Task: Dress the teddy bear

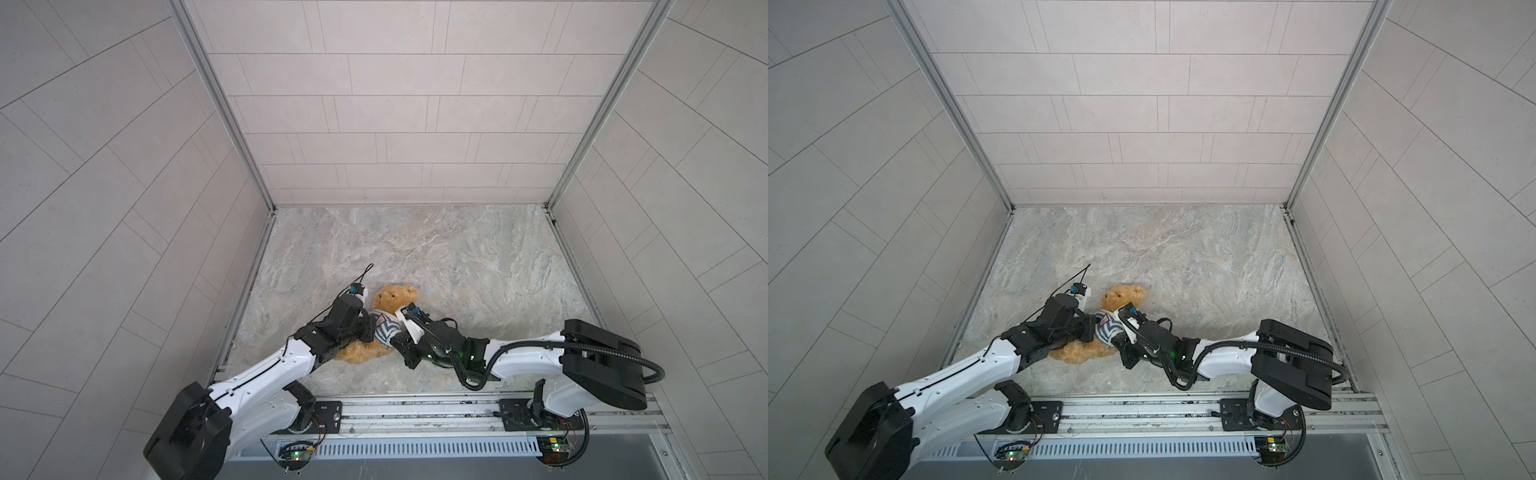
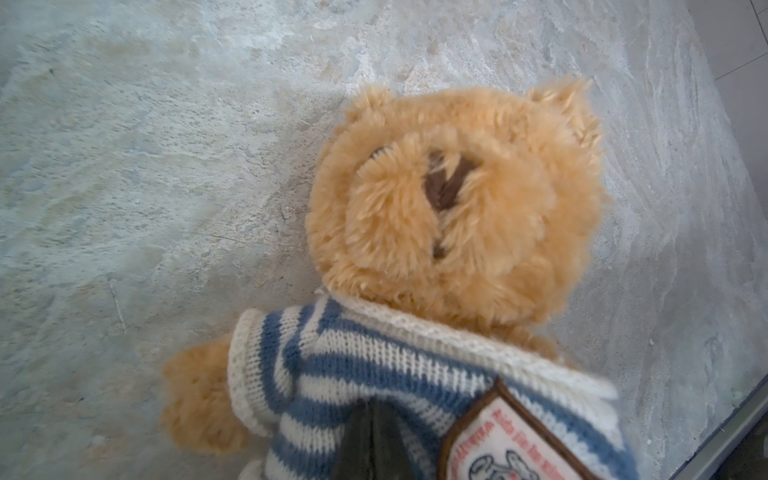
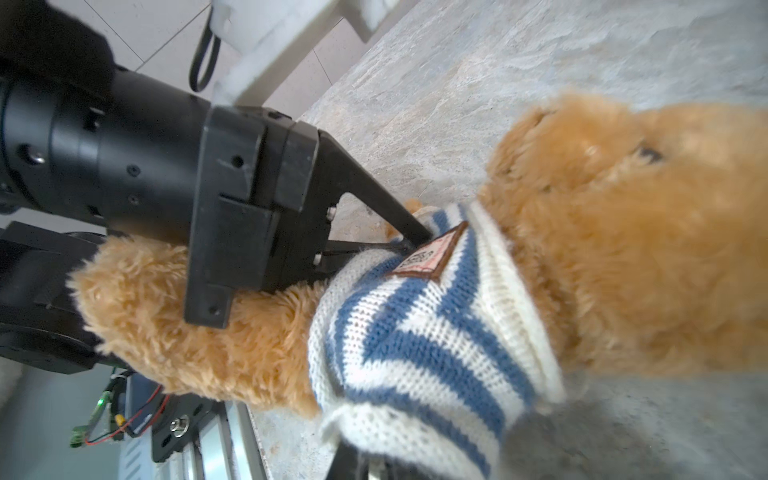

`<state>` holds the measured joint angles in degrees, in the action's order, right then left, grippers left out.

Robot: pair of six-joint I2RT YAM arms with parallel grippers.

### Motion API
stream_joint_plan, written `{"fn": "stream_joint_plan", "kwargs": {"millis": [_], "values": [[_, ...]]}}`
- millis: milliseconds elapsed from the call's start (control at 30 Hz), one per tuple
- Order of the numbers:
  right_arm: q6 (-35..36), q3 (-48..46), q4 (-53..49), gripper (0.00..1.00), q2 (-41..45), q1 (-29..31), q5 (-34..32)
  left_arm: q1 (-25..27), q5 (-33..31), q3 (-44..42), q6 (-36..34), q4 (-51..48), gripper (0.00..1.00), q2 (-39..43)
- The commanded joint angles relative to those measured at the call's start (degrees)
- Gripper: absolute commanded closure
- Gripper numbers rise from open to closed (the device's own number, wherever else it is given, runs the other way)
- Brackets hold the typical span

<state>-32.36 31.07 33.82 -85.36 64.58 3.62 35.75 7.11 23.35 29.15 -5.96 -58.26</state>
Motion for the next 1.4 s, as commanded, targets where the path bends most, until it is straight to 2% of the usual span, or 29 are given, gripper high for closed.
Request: {"fn": "stream_joint_plan", "kwargs": {"millis": [0, 167, 433, 533, 833, 1233, 1367], "values": [[3.75, -0.79, -6.45, 0.82, 3.77, 0.46, -6.49, -0.15, 0.72, -2.47, 0.65, -0.50, 0.96, -1.71], [6.57, -1.11, -10.21, 0.80, 6.19, -0.06, -9.85, -0.15, 0.87, -2.22, 0.41, 0.55, 0.99, -3.44], [6.44, -1.64, -10.19, 0.91, 5.88, -0.68, -11.73, -0.15, 1.36, -2.08, 0.22, 0.95, 1.00, -4.23], [7.54, -0.57, -10.67, 0.91, 5.12, -0.87, -10.90, -0.13, 1.58, -2.16, 0.20, 1.03, 1.00, -4.33], [10.97, 2.10, -10.74, 0.78, 4.20, -1.08, -7.97, -0.11, 2.09, -2.26, 0.21, 1.29, 1.00, -4.30], [13.52, 5.24, -10.02, 0.73, 1.24, -1.36, -5.66, -0.15, 3.61, -2.37, 0.36, 2.09, 1.00, -4.58], [13.81, 5.78, -8.70, 0.74, -0.94, -2.38, -5.72, -0.15, 3.84, -2.44, 0.39, 2.35, 1.00, -4.69]]}}
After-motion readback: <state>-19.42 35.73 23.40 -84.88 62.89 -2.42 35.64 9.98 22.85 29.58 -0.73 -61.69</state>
